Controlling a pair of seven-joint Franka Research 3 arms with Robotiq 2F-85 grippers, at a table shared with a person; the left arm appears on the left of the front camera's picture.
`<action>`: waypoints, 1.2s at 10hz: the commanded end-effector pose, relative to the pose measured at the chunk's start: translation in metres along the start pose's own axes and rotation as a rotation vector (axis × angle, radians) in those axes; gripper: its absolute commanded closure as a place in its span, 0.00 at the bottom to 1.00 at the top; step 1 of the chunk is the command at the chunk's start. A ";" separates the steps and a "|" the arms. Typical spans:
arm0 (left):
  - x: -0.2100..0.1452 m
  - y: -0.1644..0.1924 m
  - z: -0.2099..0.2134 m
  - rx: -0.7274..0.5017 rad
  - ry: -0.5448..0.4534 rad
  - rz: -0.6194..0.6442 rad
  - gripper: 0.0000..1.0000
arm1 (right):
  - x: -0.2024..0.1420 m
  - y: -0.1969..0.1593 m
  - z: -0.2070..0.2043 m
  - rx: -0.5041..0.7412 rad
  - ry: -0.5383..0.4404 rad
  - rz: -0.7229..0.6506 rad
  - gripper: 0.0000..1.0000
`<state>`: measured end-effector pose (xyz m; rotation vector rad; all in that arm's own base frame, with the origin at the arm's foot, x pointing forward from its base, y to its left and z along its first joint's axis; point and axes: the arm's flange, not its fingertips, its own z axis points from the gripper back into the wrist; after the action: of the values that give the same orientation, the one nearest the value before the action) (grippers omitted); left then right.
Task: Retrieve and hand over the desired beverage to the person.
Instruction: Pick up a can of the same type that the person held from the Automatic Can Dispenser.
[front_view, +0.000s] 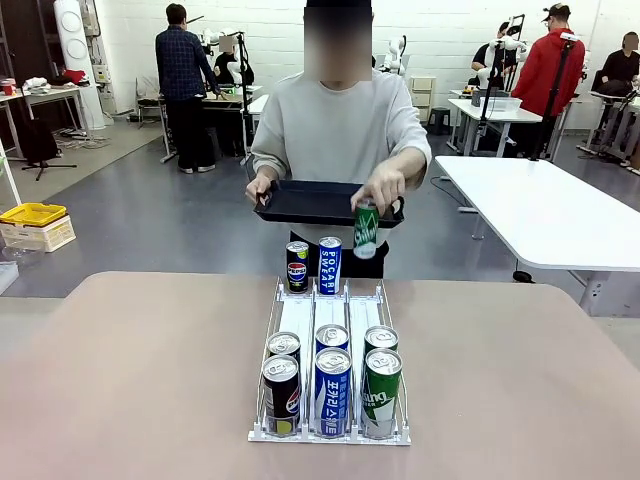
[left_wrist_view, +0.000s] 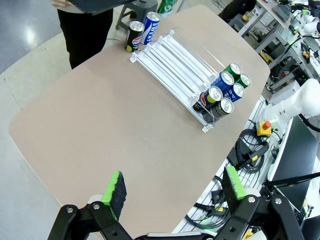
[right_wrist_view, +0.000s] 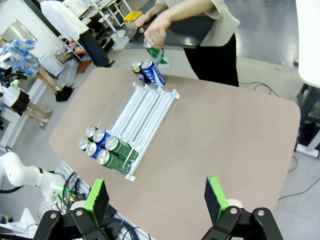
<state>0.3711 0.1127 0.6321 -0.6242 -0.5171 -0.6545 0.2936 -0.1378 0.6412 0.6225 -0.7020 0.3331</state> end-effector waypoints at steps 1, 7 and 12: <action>-0.001 0.001 0.001 -0.012 -0.009 -0.006 0.00 | 0.004 0.000 -0.001 0.026 -0.004 0.007 0.00; -0.001 0.001 0.001 -0.012 -0.009 -0.006 0.00 | 0.004 0.000 -0.001 0.026 -0.004 0.007 0.00; -0.001 0.001 0.001 -0.012 -0.009 -0.006 0.00 | 0.004 0.000 -0.001 0.026 -0.004 0.007 0.00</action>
<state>0.3711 0.1127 0.6321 -0.6242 -0.5171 -0.6545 0.2936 -0.1378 0.6412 0.6225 -0.7020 0.3331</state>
